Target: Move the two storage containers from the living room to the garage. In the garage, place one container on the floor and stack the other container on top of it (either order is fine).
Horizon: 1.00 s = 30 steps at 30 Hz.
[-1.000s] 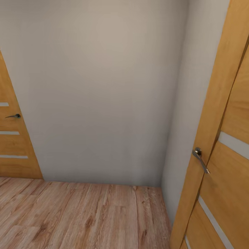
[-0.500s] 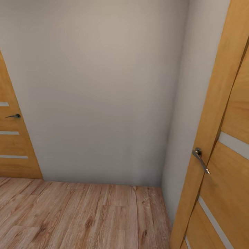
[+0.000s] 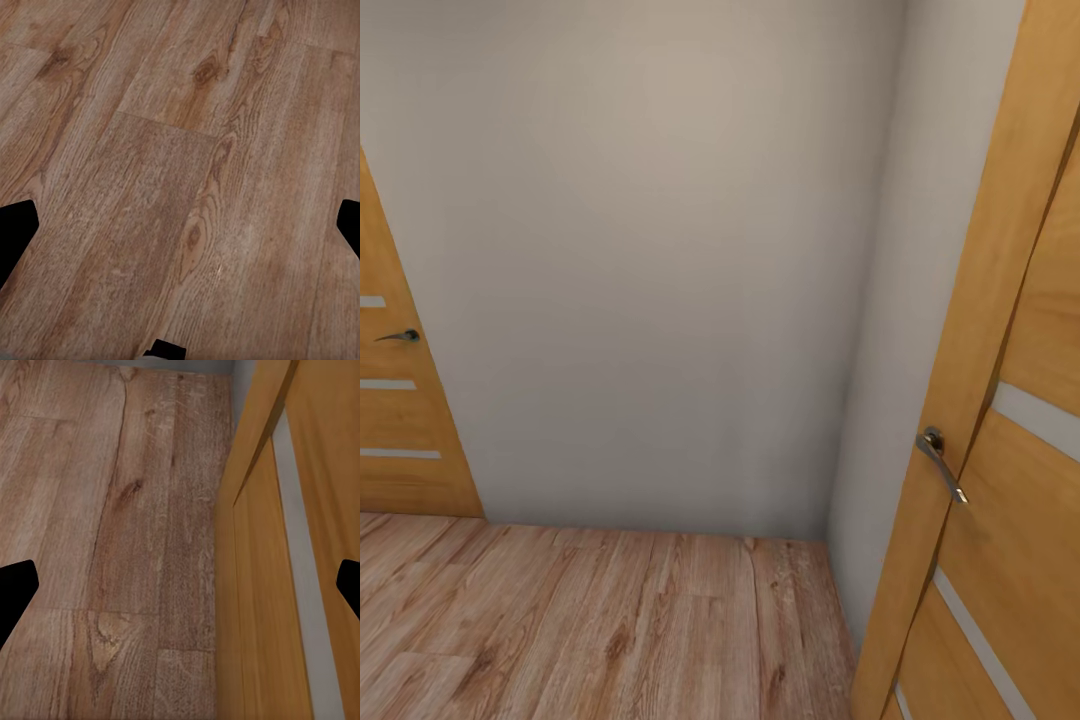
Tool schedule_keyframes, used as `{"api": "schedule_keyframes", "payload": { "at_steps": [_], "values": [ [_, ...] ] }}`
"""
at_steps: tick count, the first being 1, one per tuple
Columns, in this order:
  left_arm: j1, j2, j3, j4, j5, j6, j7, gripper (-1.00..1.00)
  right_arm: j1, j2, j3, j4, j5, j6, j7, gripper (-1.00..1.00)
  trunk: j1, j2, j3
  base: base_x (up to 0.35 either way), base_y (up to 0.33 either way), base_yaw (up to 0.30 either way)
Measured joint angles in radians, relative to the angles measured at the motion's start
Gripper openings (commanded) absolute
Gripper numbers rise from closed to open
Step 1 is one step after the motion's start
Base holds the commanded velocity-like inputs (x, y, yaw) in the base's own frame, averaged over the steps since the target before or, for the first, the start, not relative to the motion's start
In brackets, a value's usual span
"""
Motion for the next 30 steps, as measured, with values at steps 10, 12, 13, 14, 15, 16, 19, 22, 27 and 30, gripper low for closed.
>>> {"api": "schedule_keyframes", "payload": {
  "at_steps": [10,12,13,14,15,16,19,22,27,30],
  "values": [
    [0.000,0.001,0.000,0.000,0.001,0.000,0.000,1.00,0.000,0.000,0.000,0.000,0.000,0.000,0.000,1.00,0.000,0.000,0.000,0.279,0.000,0.000],
    [0.000,0.001,0.000,0.000,0.001,0.000,0.000,1.00,0.000,0.000,0.000,0.000,0.000,0.000,0.000,1.00,0.000,0.000,0.000,0.323,0.000,0.000],
    [0.000,0.002,0.000,0.000,0.001,0.000,0.000,1.00,0.000,0.000,0.000,0.000,0.000,0.000,0.000,1.00,-0.001,0.000,0.000,0.325,0.000,0.000],
    [0.000,0.002,0.000,0.000,0.001,0.000,0.000,1.00,0.000,0.000,0.000,0.000,0.000,0.000,0.000,1.00,-0.001,0.000,0.000,0.326,0.000,0.000],
    [0.000,0.001,0.000,0.000,0.001,0.000,0.000,1.00,0.000,0.000,0.000,0.000,0.000,0.000,0.000,1.00,-0.001,0.000,0.000,0.326,0.000,0.000],
    [0.000,0.001,0.000,0.000,0.001,0.000,0.000,1.00,0.000,0.000,0.000,0.000,0.000,0.000,0.000,1.00,-0.001,0.000,0.000,0.326,0.000,0.000],
    [0.000,0.001,0.000,0.000,0.001,0.000,0.000,1.00,0.000,0.000,0.000,0.000,0.000,0.000,0.000,1.00,-0.001,0.000,0.000,0.326,0.000,0.000],
    [0.000,0.000,0.000,0.000,0.001,0.000,0.000,1.00,0.000,0.000,0.000,0.000,0.000,0.000,0.000,1.00,0.000,0.000,0.000,0.306,0.045,0.000],
    [0.000,0.001,0.000,0.000,0.001,0.000,0.000,1.00,0.000,0.000,0.000,0.000,0.000,0.000,0.001,1.00,0.000,0.000,0.000,0.271,0.153,0.032],
    [0.000,0.001,0.000,0.000,0.001,0.000,0.000,1.00,0.000,0.000,0.000,0.000,0.000,0.000,0.001,1.00,0.000,0.000,0.000,0.266,0.171,0.205]
  ]
}}
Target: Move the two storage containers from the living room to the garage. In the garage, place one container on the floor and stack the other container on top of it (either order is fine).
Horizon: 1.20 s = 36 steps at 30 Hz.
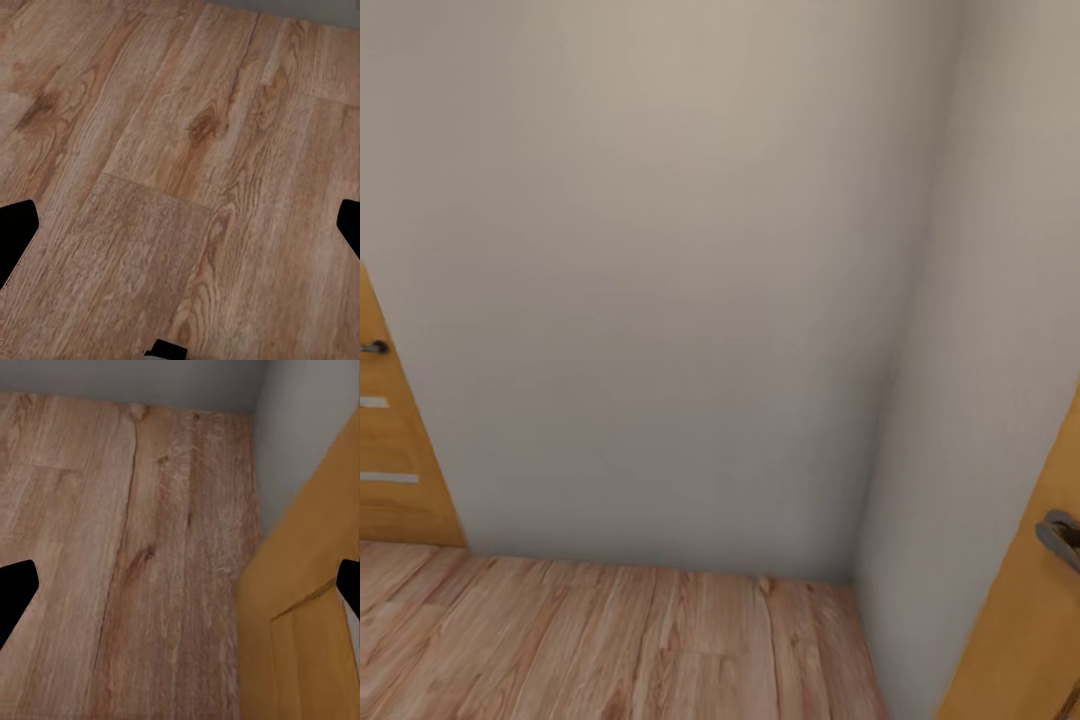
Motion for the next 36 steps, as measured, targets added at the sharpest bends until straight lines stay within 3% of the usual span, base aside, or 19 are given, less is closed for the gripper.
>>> {"api": "schedule_keyframes", "payload": {
  "at_steps": [36],
  "values": [
    [0.000,-0.001,0.000,0.000,0.000,0.000,0.001,1.00,0.000,0.000,0.000,0.000,0.000,0.000,0.000,1.00,0.000,0.000,0.000,0.265,0.107,0.291]
  ]
}}
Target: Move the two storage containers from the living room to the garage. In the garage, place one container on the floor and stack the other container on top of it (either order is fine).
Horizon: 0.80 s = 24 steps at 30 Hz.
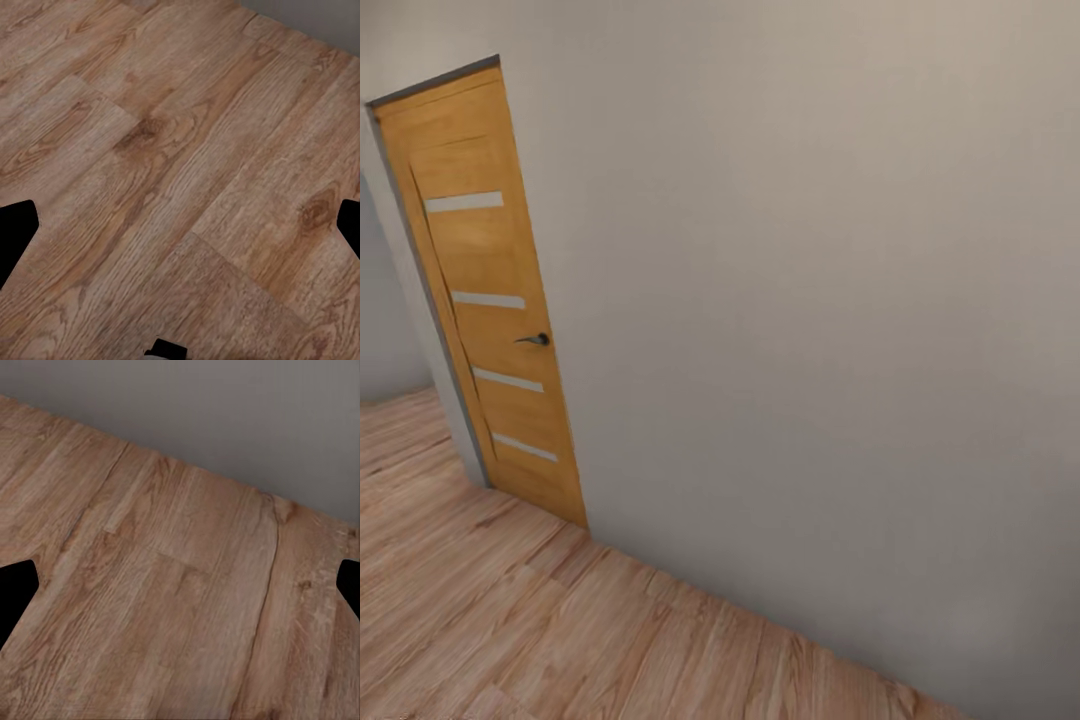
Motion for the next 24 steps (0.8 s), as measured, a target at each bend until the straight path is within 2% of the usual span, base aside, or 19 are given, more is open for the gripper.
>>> {"api": "schedule_keyframes", "payload": {
  "at_steps": [24],
  "values": [
    [0.000,0.002,0.000,-0.001,0.000,0.000,0.000,1.00,0.000,0.000,0.000,0.000,0.001,0.000,-0.001,1.00,0.000,0.000,0.000,0.264,0.000,0.297]
  ]
}}
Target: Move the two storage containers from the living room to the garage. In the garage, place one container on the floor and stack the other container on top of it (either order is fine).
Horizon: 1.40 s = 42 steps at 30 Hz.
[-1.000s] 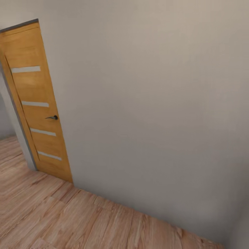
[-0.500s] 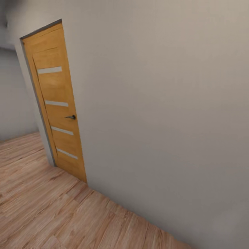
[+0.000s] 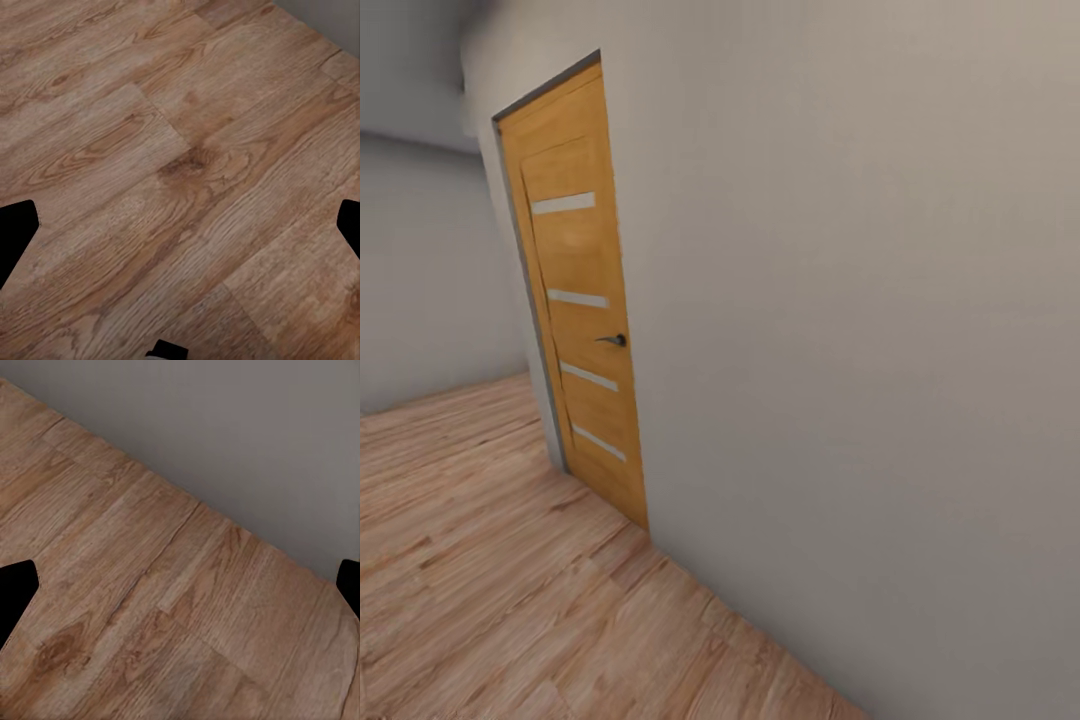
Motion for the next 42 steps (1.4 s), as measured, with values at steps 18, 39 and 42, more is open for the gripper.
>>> {"api": "schedule_keyframes", "payload": {
  "at_steps": [18,39,42],
  "values": [
    [0.000,0.002,0.000,0.000,0.000,0.000,0.000,1.00,0.000,0.000,-0.001,0.000,0.000,0.000,0.000,1.00,0.000,0.000,0.000,0.270,0.076,0.298],
    [0.000,0.004,0.000,0.000,0.000,0.038,0.000,1.00,0.000,0.000,-0.001,0.000,0.000,0.000,-0.001,1.00,0.000,0.000,0.000,0.309,0.044,0.299],
    [0.000,0.004,0.000,0.000,0.001,0.041,0.000,1.00,0.000,0.000,-0.001,0.000,0.000,0.000,-0.002,1.00,0.000,0.000,0.000,0.314,0.000,0.300]
  ]
}}
